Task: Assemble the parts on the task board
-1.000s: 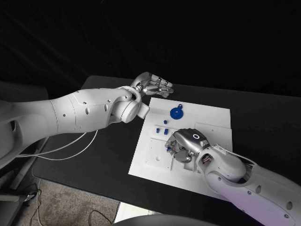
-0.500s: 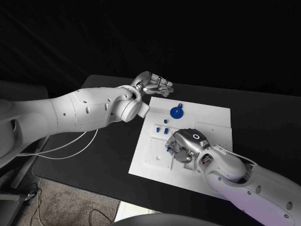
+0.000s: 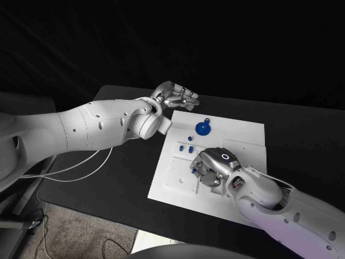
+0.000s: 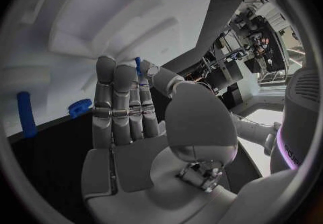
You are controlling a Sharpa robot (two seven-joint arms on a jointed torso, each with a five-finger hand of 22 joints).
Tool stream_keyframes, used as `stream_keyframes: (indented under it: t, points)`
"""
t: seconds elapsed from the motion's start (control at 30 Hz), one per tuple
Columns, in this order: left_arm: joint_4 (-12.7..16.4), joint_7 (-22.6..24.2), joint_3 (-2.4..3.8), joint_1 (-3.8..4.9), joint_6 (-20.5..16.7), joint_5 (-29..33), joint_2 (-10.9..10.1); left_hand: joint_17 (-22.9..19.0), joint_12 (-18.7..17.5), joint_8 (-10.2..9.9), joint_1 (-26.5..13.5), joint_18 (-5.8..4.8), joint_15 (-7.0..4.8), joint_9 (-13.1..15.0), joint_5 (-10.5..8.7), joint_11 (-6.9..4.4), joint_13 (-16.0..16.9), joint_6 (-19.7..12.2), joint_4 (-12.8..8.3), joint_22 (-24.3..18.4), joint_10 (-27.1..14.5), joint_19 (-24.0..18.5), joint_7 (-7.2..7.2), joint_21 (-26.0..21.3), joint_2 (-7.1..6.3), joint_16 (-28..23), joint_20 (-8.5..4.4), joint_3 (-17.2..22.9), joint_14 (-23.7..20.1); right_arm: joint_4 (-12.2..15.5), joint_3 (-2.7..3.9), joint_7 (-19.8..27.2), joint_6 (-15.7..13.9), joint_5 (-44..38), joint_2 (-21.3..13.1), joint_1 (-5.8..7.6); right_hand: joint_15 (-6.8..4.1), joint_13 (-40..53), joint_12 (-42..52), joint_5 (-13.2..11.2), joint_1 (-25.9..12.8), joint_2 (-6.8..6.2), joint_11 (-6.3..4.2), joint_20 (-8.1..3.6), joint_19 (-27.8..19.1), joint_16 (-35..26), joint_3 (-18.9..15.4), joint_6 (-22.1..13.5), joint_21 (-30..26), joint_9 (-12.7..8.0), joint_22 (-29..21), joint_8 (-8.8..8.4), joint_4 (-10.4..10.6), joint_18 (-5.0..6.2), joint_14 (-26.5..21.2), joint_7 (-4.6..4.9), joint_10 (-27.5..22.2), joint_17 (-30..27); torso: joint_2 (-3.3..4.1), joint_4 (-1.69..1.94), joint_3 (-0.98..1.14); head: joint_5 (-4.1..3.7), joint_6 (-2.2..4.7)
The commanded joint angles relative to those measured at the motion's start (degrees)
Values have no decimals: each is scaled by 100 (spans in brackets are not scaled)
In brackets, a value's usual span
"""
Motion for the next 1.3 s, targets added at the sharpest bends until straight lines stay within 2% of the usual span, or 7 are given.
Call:
stream_keyframes:
  t: [0.03, 0.33, 0.53, 0.63, 0.9, 1.1, 1.3]
  points:
    - [11, 45, 5, 8, 62, 33, 9, -5, -6, -26, -5, -22, 2, 3, 22, 2, -8, -11, 10, -7, -30, 52, 33, 33, 40, -19, 2, -21, -48, -12, -16, -42, 166, -94, -3, -10, -22, 8, 21, -24, 14, 27, 8, -42, 180, -15, 38, 38, 7, 3, 5, 20, -2, 106, 36, 2, 34, 5, -1, -1, 0, -2, -2]
    - [12, 38, 5, 8, 76, 33, 16, -7, -7, -26, -6, -20, 5, 3, 21, 3, -8, -11, 12, -11, -29, 53, 33, 33, 42, -19, 4, -22, -55, -117, -133, -104, 227, -139, 84, -10, -11, 5, 19, 47, -14, 23, 19, -34, 161, -35, -22, 7, -19, 2, 0, 16, 18, 100, 10, 13, -11, 3, 3, 6, -1, -27, 3]
    - [13, 30, 5, 9, 89, 33, 15, -7, -7, -26, -6, -20, 5, 3, 21, 3, -8, -11, 12, -11, -29, 53, 33, 33, 42, -19, 4, -22, -55, -203, -203, -96, 236, -104, 133, -10, 54, -7, 15, 159, -73, -35, 115, 18, 138, -31, -288, -274, -76, -91, -33, 1, 101, 114, -20, 88, -368, -9, 2, 4, -2, -30, -6]
    - [13, 28, 5, 9, 91, 33, 12, -11, -6, -26, -4, -15, 10, 3, 21, 6, -8, -15, 12, -25, -38, 55, 34, 34, 40, -21, 8, -27, -68, -223, -217, -85, 173, -58, 134, -9, 96, -8, 16, 143, -97, -81, 181, 60, 144, -13, -366, -462, -105, -114, -59, 7, 151, 151, -31, 129, -582, -9, -1, -3, -1, -33, -7]
    - [14, 23, 5, 9, 96, 33, 3, -11, -6, -26, -4, -15, 10, 3, 21, 6, -8, -15, 12, -25, -38, 55, 34, 34, 40, -21, 8, -27, -68, -180, -230, -7, -99, 98, 87, -9, 215, -12, 18, 338, -182, -379, 349, 195, 157, -10, -617, -814, -231, -123, -203, 8, 312, 298, -81, 210, -1143, -73, 1, -2, 5, -48, 4]
    - [14, 17, 5, 9, 113, 33, -5, -13, -7, -27, -4, -10, 13, 3, 22, 9, -8, -20, 13, -35, -48, 59, 36, 34, 36, -20, 11, -32, -76, -8, -231, 24, -331, 158, -19, -8, 247, -11, 18, 344, -116, -476, 389, 243, 165, -17, -839, -936, -305, -126, -312, 6, 361, 348, -112, 177, -1330, -152, -1, -2, 6, -92, 33]
    - [5, 13, 5, 9, 126, 33, -15, -13, -7, -27, -4, -10, 13, 3, 22, 9, -8, -20, 13, -35, -48, 59, 36, 34, 36, -20, 11, -32, -76, 270, -197, 38, -590, 233, -230, -7, 257, -12, 15, 308, -21, -475, 399, 266, 184, 8, -1074, -945, -351, -127, -419, 3, 426, 374, -127, 178, -1380, -235, -3, -7, 8, -168, 83]
